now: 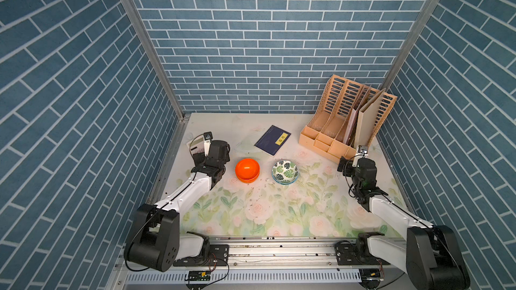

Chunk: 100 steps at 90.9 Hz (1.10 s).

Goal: Stack the bowls
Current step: Reset both arms

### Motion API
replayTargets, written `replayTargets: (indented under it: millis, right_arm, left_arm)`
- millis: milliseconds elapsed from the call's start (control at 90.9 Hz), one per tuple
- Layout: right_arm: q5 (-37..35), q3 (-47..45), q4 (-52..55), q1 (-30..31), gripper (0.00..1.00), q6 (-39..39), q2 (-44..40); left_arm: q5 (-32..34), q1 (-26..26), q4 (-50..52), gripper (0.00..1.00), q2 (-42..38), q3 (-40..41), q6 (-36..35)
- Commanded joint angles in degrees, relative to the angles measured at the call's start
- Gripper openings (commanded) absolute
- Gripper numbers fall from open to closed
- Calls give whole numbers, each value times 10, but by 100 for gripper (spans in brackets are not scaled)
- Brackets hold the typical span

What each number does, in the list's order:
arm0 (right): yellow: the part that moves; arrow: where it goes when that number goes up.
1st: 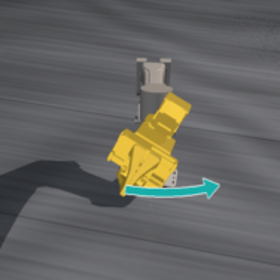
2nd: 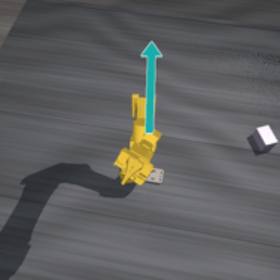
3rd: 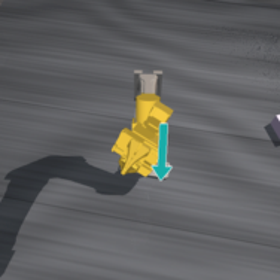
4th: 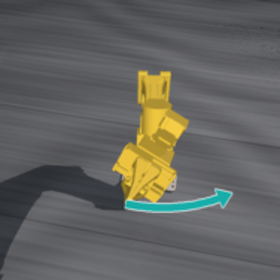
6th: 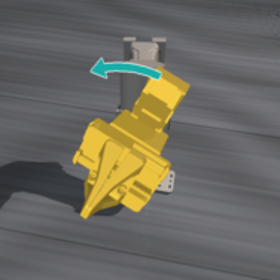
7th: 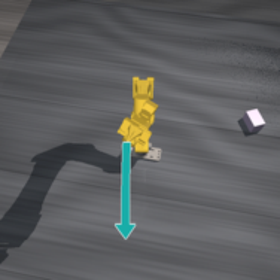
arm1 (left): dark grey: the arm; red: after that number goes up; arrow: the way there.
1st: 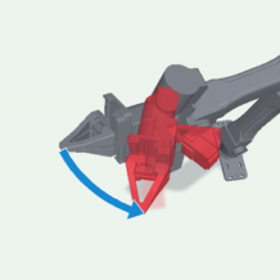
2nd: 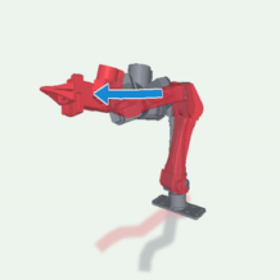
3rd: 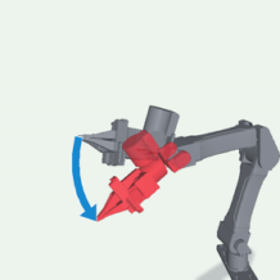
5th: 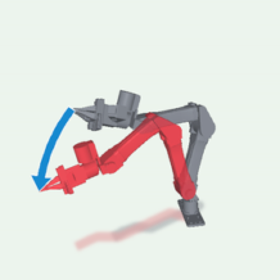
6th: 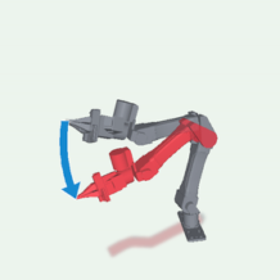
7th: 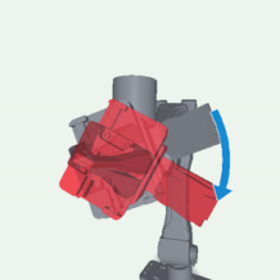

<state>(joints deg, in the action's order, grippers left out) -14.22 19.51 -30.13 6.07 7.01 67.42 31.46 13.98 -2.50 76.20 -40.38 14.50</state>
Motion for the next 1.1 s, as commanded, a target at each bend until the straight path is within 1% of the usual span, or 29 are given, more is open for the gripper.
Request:
replayTargets:
  millis: [0, 110, 132, 220, 264, 341, 374, 440, 495, 550, 583, 627, 715, 803, 869, 968, 1012, 1056, 1089]
  right_arm:
    - [-9, -29, -182, -9, 100, -43, 42]
    - [-10, -43, -269, -9, 100, -63, 92]
    - [-9, -49, -302, -9, 100, -63, 104]
    - [-9, -58, -349, -9, 100, -70, 131]
    - [-15, -61, -375, -9, 100, -69, 145]
    - [2, -64, -414, -10, 100, -76, 183]
    - [7, -64, -416, -9, 100, -78, 185]
    - [8, -67, -423, -9, 100, -76, 187]
    - [10, -75, -437, -10, 100, -76, 193]
    - [-1, -87, -476, -9, 100, -77, 206]
    - [-5, -87, -468, -9, 100, -74, 203]
    - [-6, -88, -475, -9, 100, -74, 206]
    - [-6, -87, -473, -8, 100, -74, 206]
    - [-5, -88, -471, -9, 100, -74, 205]
    - [-5, -87, -472, -8, 100, -74, 204]
    - [-5, -87, -470, -9, 100, -74, 204]
    - [-5, -88, -472, -8, 100, -74, 204]
    - [-5, -88, -471, -8, 100, -73, 204]
    - [-6, -88, -472, -9, 100, -74, 204]
  left_arm:
    - [-12, -17, -116, 100, 11, 15, -51]
    - [-21, -26, -187, 100, 25, 55, -90]
    - [-25, -30, -203, 100, 26, 63, -94]
    - [-75, -44, -269, 100, 27, 102, -107]
    - [-80, -48, -291, 100, 26, 116, -111]
    - [-88, -53, -353, 100, 23, 150, -133]
    - [-92, -58, -375, 100, 22, 161, -139]
    - [-106, -71, -425, 100, 20, 183, -135]
    - [-134, -83, -464, 100, 20, 203, -133]
    - [-141, -91, -504, 100, 26, 221, -125]
    - [-146, -94, -532, 100, 32, 230, -124]
    - [-158, -95, -539, 100, 37, 227, -124]
    - [-184, -96, -589, 100, 53, 238, -134]
    - [-196, -96, -658, 100, 89, 258, -142]
    - [-218, -106, -647, 100, 89, 254, -136]
    - [-246, -108, -683, 100, 98, 270, -145]
    - [-241, -108, -728, 100, 111, 287, -146]
    - [-240, -109, -705, 100, 105, 281, -143]
    - [-238, -109, -724, 100, 108, 285, -143]
